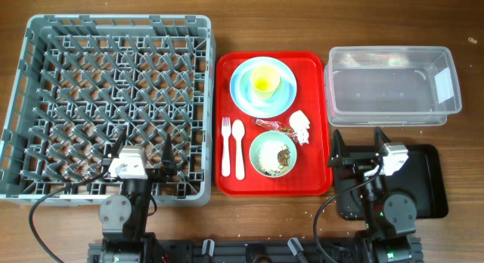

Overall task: Sort waste into correct bins and load items into the dishwasher rack
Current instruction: 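Move the left gripper over the white spoon on the red tray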

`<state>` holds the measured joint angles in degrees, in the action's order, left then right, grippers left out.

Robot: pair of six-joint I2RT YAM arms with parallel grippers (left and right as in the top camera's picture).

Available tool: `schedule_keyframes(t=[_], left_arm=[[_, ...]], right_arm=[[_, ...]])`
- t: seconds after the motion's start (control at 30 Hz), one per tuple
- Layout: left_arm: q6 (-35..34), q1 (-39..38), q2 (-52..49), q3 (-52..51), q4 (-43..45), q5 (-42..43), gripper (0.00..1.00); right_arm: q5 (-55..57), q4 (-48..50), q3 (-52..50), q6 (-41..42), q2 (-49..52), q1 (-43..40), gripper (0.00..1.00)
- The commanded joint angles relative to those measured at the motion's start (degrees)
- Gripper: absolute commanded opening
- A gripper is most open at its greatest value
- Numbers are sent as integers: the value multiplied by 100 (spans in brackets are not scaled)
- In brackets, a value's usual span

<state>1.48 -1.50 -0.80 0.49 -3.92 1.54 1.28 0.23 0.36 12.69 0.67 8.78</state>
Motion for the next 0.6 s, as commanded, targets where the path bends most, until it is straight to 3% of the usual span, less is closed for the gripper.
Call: schedule_keyframes(t=[0.0, 0.27, 0.3, 0.37, 0.4, 0.47, 0.53, 0.57], left_arm=[[111, -26, 42, -17, -44, 11, 100], [107, -26, 42, -17, 236, 339, 100], [111, -26, 42, -17, 227, 682, 100], [127, -26, 42, -17, 678, 745, 100], [98, -26, 42, 0, 1445, 1161, 100], [-632, -26, 42, 391, 1849, 1832, 100], [-1287, -26, 35, 990, 1517, 2210, 100], [-1294, -26, -11, 1307, 1252, 2448, 100]], right_arm=[[-55, 24, -7, -61, -24, -24, 100], [-57, 24, -7, -59, -24, -24, 100], [-57, 24, -7, -61, -24, -24, 100], [-57, 22, -7, -61, -24, -24, 100], [-57, 24, -7, -59, -24, -24, 100], [-57, 24, -7, -59, -24, -24, 100], [-57, 22, -7, -61, -24, -24, 100], [-55, 22, -7, -61, -24, -24, 100]])
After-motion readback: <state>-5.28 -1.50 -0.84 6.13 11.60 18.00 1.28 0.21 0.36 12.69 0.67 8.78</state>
